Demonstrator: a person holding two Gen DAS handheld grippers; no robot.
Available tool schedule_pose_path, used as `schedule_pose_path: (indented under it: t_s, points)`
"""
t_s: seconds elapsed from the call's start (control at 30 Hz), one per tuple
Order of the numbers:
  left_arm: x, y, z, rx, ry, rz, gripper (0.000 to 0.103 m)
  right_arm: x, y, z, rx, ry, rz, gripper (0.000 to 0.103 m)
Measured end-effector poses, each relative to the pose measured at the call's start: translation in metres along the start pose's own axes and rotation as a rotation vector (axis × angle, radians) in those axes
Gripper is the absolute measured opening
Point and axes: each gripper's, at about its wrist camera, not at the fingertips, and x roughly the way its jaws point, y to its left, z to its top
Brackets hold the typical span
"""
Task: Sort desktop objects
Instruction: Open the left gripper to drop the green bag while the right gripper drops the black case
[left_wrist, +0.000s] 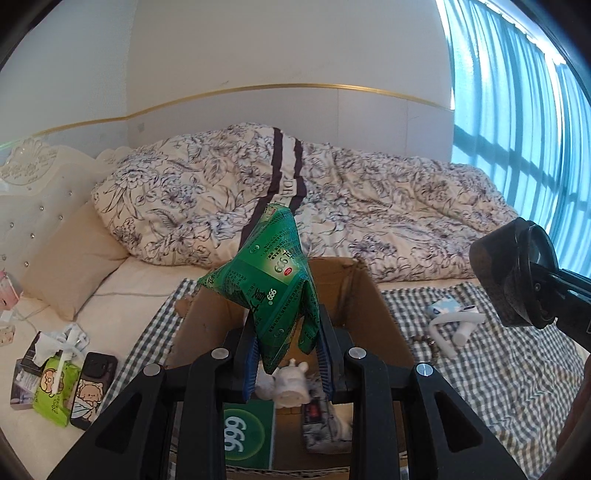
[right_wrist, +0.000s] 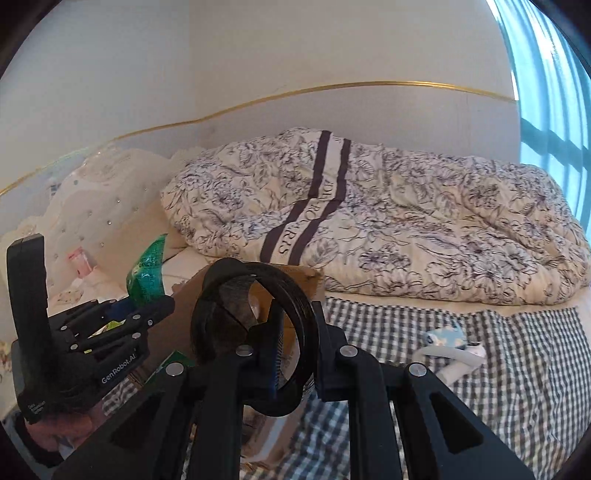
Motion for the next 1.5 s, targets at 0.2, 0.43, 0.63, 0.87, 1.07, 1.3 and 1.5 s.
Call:
schedule_pose_path:
  t_s: [0.2, 0.43, 0.63, 0.87, 1.07, 1.3, 1.5]
  points:
    - [0.014, 0.011, 0.000, -0.011, 0.048, 0.017, 0.027, 0.019, 0.009, 0.001, -0.009, 0.027, 0.026, 0.013]
    - [0.031, 0.019, -0.004, -0.020, 0.114, 0.011, 0.027, 0.045, 0.020, -0.003, -0.024, 0.078, 0.057, 0.013]
    - [0.058, 0.022, -0.015, -0.006, 0.254, 0.001, 0.027, 0.068, 0.032, -0.007, -0.050, 0.127, 0.084, 0.013]
    - [0.071, 0.031, -0.025, -0.020, 0.328, 0.013, 0.027, 0.089, 0.037, -0.012, -0.066, 0.183, 0.103, 0.013]
    - [0.076, 0.032, -0.030, -0.012, 0.353, 0.022, 0.035, 0.107, 0.043, -0.022, -0.084, 0.245, 0.106, 0.013]
    - [0.071, 0.037, -0.026, -0.025, 0.321, 0.051, 0.045, 0.108, 0.045, -0.030, -0.088, 0.260, 0.102, 0.027]
    - [0.058, 0.046, -0.014, -0.067, 0.251, 0.065, 0.050, 0.098, 0.046, -0.025, -0.087, 0.228, 0.089, 0.051]
